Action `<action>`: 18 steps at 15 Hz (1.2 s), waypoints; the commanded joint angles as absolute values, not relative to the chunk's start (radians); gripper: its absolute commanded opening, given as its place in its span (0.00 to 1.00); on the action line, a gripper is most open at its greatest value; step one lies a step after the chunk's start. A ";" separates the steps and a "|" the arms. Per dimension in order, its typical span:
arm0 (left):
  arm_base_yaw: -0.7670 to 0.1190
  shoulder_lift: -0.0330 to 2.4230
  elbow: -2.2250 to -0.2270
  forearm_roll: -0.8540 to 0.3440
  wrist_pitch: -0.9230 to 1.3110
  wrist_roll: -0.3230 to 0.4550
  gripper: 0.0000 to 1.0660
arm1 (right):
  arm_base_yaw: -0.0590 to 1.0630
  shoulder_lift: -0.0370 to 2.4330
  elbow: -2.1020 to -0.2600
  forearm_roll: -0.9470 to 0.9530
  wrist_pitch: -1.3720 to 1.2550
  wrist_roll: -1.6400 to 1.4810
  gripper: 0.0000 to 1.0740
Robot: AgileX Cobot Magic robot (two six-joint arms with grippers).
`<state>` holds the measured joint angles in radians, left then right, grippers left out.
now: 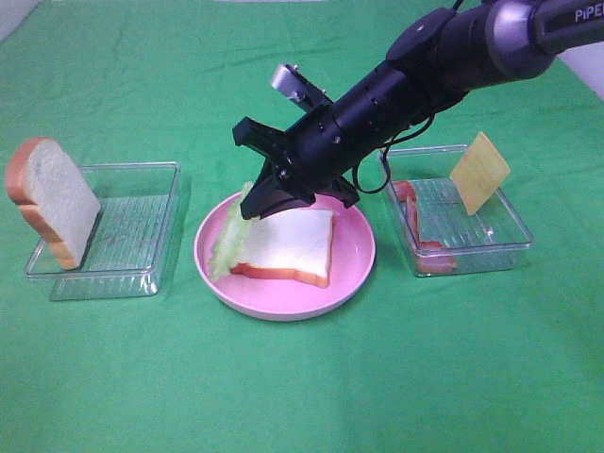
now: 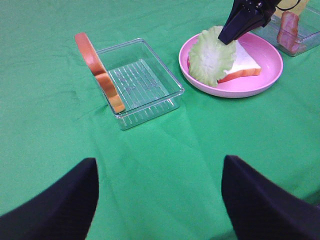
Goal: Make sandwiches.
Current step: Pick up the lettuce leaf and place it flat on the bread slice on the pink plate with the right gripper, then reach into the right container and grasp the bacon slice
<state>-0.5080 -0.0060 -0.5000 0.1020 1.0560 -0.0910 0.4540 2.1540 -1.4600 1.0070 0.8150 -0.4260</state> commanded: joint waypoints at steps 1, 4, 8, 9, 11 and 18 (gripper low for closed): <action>-0.511 -0.014 -0.499 0.106 1.046 -0.094 0.63 | 0.453 2.146 -1.460 0.881 0.789 -0.341 0.00; -0.511 -0.014 -0.499 0.106 1.046 -0.094 0.63 | 0.453 2.146 -1.460 0.728 0.762 -0.227 0.00; -0.511 -0.014 -0.499 0.106 1.046 -0.094 0.63 | 0.453 2.146 -1.460 0.634 0.736 -0.149 0.18; -0.511 -0.014 -0.499 0.106 1.046 -0.094 0.63 | 0.453 2.146 -1.460 0.634 0.736 -0.149 0.36; -0.511 -0.014 -0.499 0.106 1.046 -0.094 0.63 | 0.453 2.142 -1.460 0.634 0.736 -0.149 0.68; -0.511 -0.014 -0.499 0.106 1.046 -0.094 0.63 | 0.409 1.952 -1.460 0.615 0.789 -0.141 0.71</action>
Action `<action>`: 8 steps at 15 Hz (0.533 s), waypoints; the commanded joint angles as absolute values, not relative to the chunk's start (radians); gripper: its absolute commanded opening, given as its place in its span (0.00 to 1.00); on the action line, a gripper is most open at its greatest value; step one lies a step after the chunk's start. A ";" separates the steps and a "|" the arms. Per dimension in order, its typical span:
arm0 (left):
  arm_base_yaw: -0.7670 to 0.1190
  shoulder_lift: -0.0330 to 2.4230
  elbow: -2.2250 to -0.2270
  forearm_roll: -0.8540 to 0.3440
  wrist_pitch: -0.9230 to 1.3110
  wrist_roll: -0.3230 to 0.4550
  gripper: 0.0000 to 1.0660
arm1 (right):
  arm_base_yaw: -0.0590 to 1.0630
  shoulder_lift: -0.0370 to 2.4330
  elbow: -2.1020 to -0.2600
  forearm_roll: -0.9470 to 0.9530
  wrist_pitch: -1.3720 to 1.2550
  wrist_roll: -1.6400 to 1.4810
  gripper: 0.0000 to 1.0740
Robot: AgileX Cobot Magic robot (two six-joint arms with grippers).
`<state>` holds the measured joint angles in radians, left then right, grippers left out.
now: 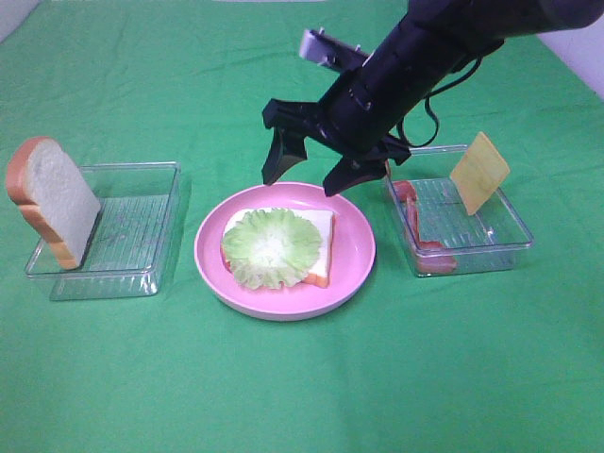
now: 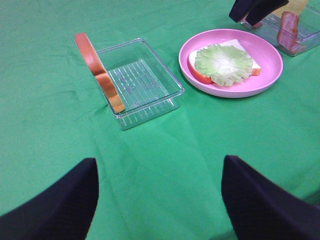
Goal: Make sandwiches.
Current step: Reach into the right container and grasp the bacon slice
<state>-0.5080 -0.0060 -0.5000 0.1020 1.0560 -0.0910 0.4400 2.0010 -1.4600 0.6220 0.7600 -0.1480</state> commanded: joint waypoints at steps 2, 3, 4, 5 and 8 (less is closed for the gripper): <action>-0.511 -0.014 -0.499 0.106 1.046 -0.094 0.63 | 0.322 1.886 -1.460 0.598 0.871 -0.145 0.71; -0.511 -0.014 -0.499 0.106 1.046 -0.094 0.63 | 0.293 1.866 -1.460 0.562 0.910 -0.145 0.71; -0.511 -0.014 -0.499 0.106 1.046 -0.094 0.63 | 0.274 1.854 -1.460 0.512 0.959 -0.139 0.71; -0.511 -0.014 -0.499 0.106 1.046 -0.094 0.63 | 0.274 1.852 -1.460 0.430 0.997 -0.122 0.71; -0.511 -0.014 -0.499 0.106 1.046 -0.094 0.63 | 0.290 1.857 -1.460 0.266 1.051 -0.041 0.71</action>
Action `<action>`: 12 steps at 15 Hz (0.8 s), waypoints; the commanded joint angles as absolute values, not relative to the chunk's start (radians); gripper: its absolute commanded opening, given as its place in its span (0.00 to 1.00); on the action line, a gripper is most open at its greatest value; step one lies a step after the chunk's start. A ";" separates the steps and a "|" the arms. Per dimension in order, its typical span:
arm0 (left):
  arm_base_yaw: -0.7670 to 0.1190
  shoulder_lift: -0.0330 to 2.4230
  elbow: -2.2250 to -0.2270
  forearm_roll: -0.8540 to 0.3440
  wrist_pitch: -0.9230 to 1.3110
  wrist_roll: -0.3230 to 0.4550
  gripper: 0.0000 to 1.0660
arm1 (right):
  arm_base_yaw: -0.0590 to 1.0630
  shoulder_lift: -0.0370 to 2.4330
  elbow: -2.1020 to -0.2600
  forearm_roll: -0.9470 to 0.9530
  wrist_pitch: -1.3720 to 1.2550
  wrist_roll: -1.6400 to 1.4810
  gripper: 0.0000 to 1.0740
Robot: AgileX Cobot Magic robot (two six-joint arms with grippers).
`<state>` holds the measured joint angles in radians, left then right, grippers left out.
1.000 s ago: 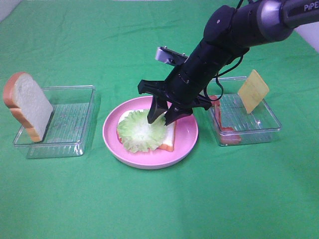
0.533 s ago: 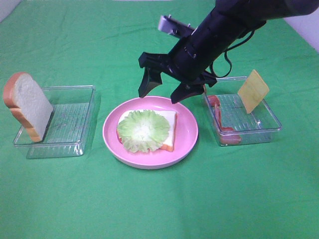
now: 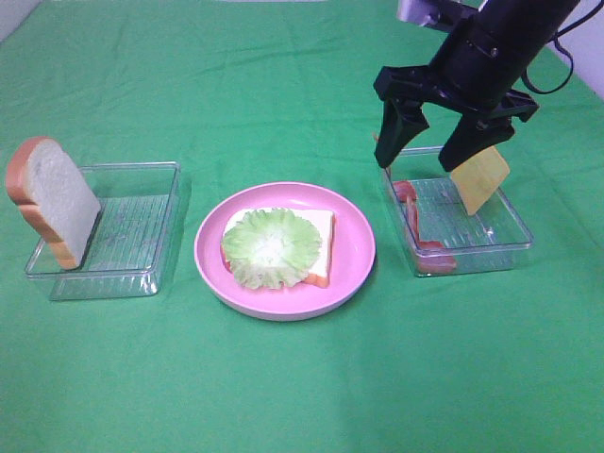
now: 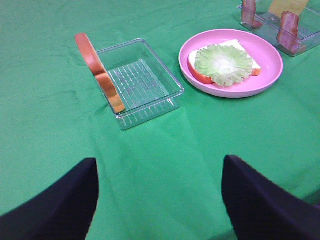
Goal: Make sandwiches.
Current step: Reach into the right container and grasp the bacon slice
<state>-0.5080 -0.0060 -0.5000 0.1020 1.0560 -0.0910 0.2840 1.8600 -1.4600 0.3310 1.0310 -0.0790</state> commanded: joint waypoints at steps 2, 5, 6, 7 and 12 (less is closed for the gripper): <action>-0.511 -0.014 -0.499 0.106 1.046 -0.094 0.63 | 0.291 1.861 -1.458 0.217 1.055 -0.007 0.70; -0.511 -0.014 -0.499 0.106 1.046 -0.094 0.63 | 0.291 1.874 -1.458 0.179 1.058 0.042 0.66; -0.511 -0.014 -0.499 0.106 1.046 -0.094 0.63 | 0.291 1.907 -1.458 0.212 1.056 0.038 0.65; -0.511 -0.014 -0.499 0.106 1.046 -0.094 0.63 | 0.291 1.930 -1.458 0.219 1.052 0.036 0.65; -0.511 -0.014 -0.499 0.106 1.046 -0.094 0.63 | 0.291 1.983 -1.460 0.226 1.007 0.027 0.62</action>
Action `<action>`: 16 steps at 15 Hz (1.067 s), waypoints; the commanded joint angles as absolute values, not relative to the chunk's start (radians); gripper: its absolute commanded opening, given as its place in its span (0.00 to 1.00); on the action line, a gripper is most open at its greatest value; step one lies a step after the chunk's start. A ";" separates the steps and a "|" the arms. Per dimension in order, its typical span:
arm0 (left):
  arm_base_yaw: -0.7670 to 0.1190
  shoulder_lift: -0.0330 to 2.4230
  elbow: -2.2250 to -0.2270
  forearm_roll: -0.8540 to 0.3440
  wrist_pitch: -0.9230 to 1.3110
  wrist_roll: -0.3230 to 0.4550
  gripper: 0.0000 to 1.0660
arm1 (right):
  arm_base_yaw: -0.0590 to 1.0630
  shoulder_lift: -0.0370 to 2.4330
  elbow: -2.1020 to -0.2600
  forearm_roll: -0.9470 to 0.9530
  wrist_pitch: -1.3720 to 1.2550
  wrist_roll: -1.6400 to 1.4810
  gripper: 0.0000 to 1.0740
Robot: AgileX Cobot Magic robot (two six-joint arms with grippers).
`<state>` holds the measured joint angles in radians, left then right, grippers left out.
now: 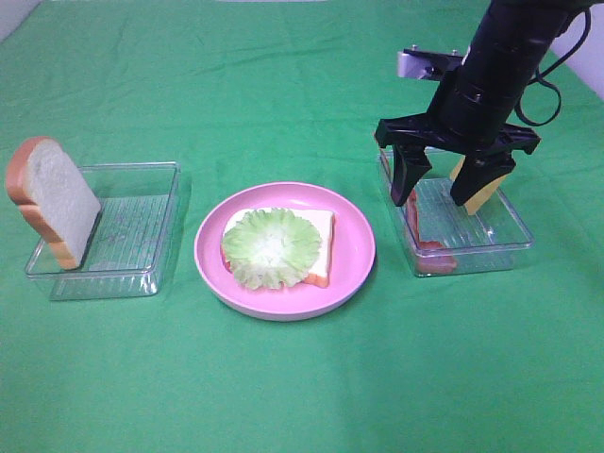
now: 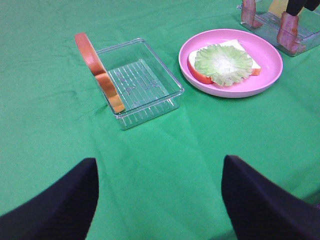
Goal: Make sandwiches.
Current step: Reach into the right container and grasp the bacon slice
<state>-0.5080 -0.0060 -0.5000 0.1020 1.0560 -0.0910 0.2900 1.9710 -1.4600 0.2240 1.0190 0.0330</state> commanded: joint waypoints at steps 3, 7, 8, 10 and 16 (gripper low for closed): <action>-0.511 -0.014 -0.499 0.106 1.046 -0.094 0.63 | 0.291 2.031 -1.460 0.228 0.980 0.027 0.59; -0.511 -0.014 -0.499 0.106 1.046 -0.094 0.63 | 0.291 2.045 -1.460 0.227 0.931 0.029 0.38; -0.511 -0.014 -0.499 0.106 1.046 -0.094 0.63 | 0.291 2.045 -1.460 0.226 0.933 0.029 0.32; -0.511 -0.014 -0.499 0.106 1.046 -0.094 0.63 | 0.291 2.045 -1.460 0.220 0.938 0.029 0.21; -0.511 -0.014 -0.499 0.106 1.046 -0.094 0.63 | 0.291 2.042 -1.460 0.218 0.964 0.028 0.00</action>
<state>-0.5080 -0.0060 -0.5000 0.1020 1.0560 -0.0910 0.2900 2.0440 -1.4600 0.2250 0.9520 0.0330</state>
